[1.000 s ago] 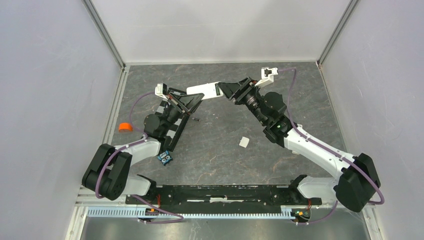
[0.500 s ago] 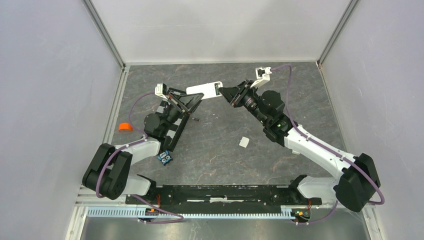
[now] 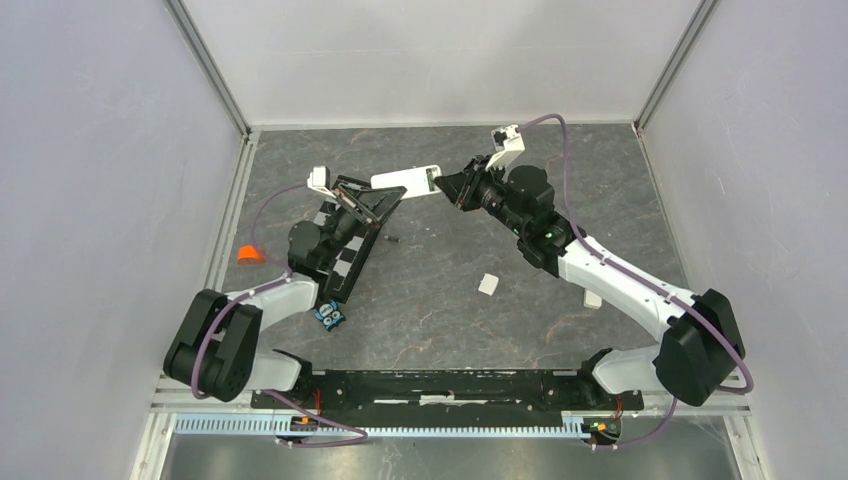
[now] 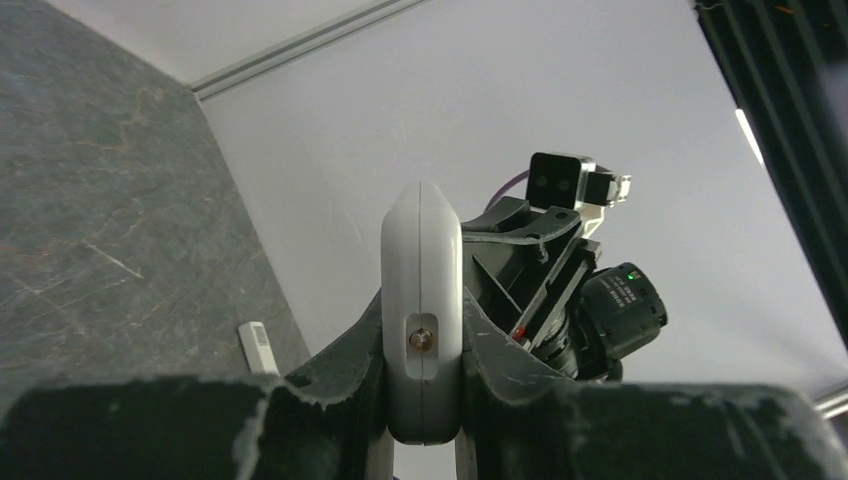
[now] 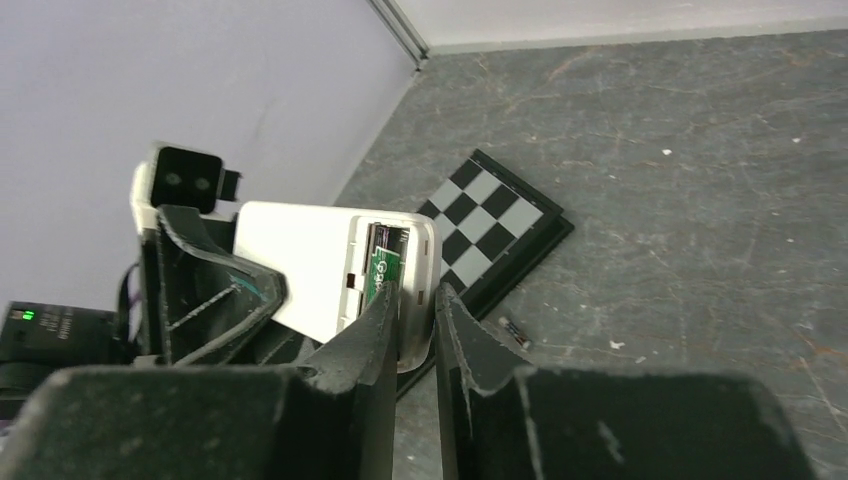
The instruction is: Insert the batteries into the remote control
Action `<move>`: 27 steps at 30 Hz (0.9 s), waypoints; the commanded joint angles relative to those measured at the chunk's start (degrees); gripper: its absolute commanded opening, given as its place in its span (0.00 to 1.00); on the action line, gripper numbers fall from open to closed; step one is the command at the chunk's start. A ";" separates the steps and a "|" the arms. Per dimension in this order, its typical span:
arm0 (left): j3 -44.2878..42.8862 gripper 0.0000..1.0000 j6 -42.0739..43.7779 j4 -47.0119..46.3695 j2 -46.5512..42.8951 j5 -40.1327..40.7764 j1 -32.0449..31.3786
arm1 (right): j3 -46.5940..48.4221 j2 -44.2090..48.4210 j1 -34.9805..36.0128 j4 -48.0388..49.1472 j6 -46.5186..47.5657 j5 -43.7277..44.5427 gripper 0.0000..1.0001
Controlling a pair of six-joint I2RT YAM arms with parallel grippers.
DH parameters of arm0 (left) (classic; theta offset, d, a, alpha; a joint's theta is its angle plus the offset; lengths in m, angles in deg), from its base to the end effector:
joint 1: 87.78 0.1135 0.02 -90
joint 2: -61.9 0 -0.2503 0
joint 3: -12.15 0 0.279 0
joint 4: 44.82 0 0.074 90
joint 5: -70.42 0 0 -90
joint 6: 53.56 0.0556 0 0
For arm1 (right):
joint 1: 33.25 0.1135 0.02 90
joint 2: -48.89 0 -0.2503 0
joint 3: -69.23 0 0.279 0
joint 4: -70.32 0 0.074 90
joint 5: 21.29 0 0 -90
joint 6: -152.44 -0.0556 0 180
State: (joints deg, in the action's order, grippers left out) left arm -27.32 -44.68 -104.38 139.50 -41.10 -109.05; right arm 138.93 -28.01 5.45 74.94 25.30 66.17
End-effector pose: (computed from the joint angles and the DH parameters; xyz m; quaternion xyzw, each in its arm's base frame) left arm 0.2747 -0.1288 0.2316 -0.1424 0.5566 -0.6985 0.4267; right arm 0.2868 0.2329 0.3165 -0.0252 0.7224 0.4372 0.5351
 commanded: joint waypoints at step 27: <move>-9.14 0.02 33.26 73.60 -33.36 36.26 -0.93 | 5.42 -9.73 1.31 -9.05 19.56 -5.70 0.79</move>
State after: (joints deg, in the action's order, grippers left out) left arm -31.43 -17.42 -43.05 111.81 -19.79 -109.93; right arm 143.78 -29.98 5.60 64.14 37.51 65.60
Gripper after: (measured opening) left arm 0.275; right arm 0.760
